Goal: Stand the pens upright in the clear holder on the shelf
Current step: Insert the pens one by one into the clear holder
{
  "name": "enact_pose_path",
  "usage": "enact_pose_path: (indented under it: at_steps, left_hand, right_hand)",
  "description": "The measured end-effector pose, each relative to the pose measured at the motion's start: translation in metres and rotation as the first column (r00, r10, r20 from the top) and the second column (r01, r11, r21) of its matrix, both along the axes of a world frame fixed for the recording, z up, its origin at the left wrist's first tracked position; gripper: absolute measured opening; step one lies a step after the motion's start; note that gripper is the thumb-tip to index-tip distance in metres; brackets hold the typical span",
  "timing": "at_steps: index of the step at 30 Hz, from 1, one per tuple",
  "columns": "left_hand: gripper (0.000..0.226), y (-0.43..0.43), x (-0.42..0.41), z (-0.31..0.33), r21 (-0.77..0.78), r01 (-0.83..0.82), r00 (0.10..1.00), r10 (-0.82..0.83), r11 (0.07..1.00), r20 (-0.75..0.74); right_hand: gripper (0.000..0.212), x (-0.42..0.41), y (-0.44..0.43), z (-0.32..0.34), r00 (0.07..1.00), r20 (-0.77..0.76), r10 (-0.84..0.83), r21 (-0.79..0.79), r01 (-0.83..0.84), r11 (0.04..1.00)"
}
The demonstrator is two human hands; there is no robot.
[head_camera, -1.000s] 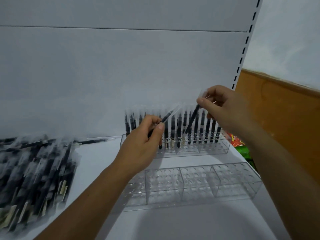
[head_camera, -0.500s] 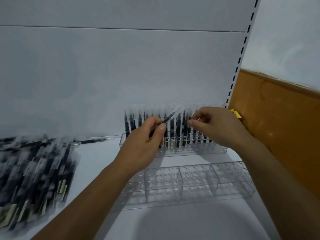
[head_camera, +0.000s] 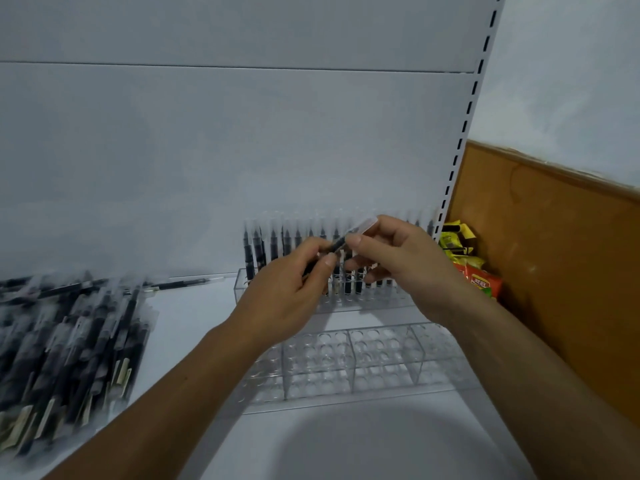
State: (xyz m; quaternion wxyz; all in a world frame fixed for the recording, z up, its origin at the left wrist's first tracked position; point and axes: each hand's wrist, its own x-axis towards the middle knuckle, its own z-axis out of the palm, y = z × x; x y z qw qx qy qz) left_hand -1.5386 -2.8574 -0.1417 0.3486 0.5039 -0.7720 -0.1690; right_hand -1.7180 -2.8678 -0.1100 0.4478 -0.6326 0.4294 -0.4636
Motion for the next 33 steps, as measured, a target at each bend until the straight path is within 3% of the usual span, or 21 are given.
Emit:
enact_pose_path:
  at_steps: [4,8,15,18,21,27,33]
  left_hand:
    - [0.047,0.002,0.004,0.011,-0.050,-0.014,0.971,0.025,0.999,0.236]
    - [0.066,0.012,0.018,0.003,0.017,-0.030,0.885,0.018,0.999,0.465]
    - [0.065,0.016,0.021,-0.011,0.026,-0.076,0.897,0.057,0.997,0.438]
    - [0.064,0.015,0.022,-0.013,0.013,-0.072,0.895,0.059,0.997,0.442]
    - [0.063,0.014,0.023,-0.013,0.009,-0.067,0.892,0.056,0.998,0.448]
    - [0.062,0.013,0.023,-0.013,0.019,-0.053,0.886,0.039,0.998,0.462]
    - [0.058,0.011,0.024,-0.010,0.031,-0.036,0.910,0.020,0.999,0.413]
  right_hand:
    - [0.007,-0.025,-0.005,0.016,0.980,0.082,-0.182,-0.092,0.189,0.978]
    - [0.007,-0.048,-0.019,0.020,0.923,-0.051,-0.381,-0.309,0.348,0.885]
    - [0.014,-0.044,-0.037,0.011,0.831,-0.339,-0.441,-0.443,0.273,0.854]
    - [0.015,-0.040,-0.041,0.006,0.806,-0.446,-0.389,-0.411,0.202,0.889]
    - [0.012,-0.035,-0.044,-0.004,0.710,-0.636,-0.303,-0.324,0.111,0.940]
    - [0.015,-0.029,-0.044,-0.007,0.679,-0.671,-0.299,-0.301,0.120,0.946]
    - [0.025,-0.033,-0.033,0.006,0.512,-0.810,-0.285,-0.271,0.105,0.957]
